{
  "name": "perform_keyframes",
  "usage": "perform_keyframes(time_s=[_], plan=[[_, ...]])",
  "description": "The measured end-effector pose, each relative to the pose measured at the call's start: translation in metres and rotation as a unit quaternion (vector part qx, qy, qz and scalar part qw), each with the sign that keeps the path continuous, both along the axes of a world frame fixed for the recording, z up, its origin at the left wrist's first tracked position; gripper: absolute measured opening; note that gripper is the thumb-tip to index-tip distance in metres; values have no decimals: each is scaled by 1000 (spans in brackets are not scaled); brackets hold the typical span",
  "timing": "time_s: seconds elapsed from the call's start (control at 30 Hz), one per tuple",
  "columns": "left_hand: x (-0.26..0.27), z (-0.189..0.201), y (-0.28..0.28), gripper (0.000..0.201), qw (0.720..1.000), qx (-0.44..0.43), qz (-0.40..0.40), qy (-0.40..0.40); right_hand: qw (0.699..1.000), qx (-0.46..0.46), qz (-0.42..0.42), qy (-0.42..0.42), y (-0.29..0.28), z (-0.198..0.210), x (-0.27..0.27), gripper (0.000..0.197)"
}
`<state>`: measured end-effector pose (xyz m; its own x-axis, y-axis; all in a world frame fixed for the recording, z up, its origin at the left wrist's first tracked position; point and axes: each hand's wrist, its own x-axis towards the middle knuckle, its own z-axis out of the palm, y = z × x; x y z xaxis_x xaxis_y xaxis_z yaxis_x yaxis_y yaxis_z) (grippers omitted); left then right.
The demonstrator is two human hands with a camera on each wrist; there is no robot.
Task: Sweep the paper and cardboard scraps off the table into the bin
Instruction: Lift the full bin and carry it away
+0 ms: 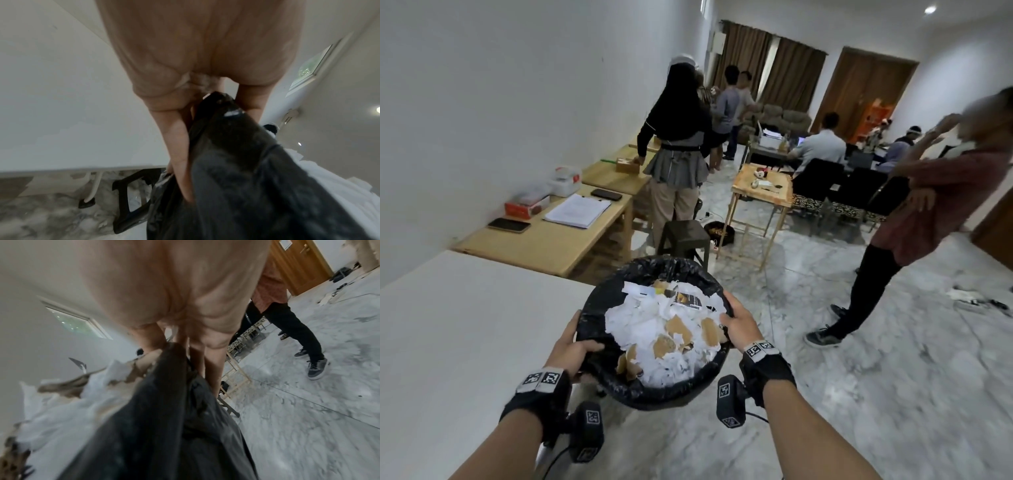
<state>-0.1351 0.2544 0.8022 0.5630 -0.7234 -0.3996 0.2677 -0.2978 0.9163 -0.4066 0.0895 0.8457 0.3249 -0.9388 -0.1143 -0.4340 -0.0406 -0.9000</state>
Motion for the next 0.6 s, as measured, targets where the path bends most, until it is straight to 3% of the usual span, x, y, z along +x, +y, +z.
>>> perform_keyframes(time_s=[0.27,0.37,0.43,0.6], plan=[[-16,-46,-79,79,998,24,-43,46,997,62,-44,8,-76,-67,-29,62],[-2,-86,-114,89,996,29,-48,67,994,87,-61,25,-102,-96,-25,64],[13,-139,-138,99,997,19,-63,51,992,98,-68,34,-119,-116,-21,63],[0,-180,-166,83,992,80,-25,92,986,135,-81,59,-156,-190,-15,59]])
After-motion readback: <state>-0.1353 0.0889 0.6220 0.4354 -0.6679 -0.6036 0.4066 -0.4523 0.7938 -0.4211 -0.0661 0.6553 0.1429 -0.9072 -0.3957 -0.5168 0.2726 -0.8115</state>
